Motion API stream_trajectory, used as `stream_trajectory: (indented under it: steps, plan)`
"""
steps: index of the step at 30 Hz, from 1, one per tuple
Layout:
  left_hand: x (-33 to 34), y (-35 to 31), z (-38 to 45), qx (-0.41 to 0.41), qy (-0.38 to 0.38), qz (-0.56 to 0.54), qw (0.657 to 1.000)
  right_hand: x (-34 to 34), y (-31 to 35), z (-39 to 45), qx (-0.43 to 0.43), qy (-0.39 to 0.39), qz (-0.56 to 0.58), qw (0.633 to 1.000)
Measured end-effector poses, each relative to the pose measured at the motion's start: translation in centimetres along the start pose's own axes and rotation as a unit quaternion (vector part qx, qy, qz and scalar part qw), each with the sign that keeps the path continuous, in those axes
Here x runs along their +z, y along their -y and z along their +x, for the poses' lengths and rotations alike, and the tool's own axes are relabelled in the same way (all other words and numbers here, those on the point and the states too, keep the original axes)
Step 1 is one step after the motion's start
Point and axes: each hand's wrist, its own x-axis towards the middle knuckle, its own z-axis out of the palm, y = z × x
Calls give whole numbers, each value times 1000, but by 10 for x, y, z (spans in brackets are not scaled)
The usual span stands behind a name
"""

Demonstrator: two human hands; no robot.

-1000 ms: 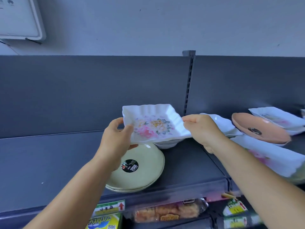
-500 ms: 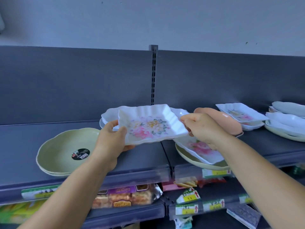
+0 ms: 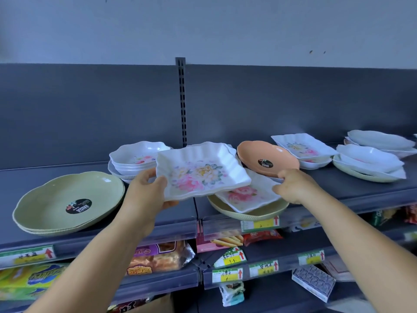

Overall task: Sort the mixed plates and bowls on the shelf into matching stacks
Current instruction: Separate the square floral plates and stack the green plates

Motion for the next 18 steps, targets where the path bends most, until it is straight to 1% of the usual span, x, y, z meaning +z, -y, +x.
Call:
stream_trajectory:
  steps: [4, 9, 15, 18]
  plan:
    - [11, -1, -1, -8, 8, 15, 1000, -1, -8, 8, 23, -2, -12, 1000]
    - [23, -2, -6, -22, 22, 22, 999, -4, -9, 12, 29, -12, -20, 999]
    - [38, -4, -10, -19, 27, 25, 999, -4, -11, 14, 15, -18, 83, 996]
    - [45, -5, -11, -21, 29, 33, 999, -2, -11, 16, 1, -19, 102, 995]
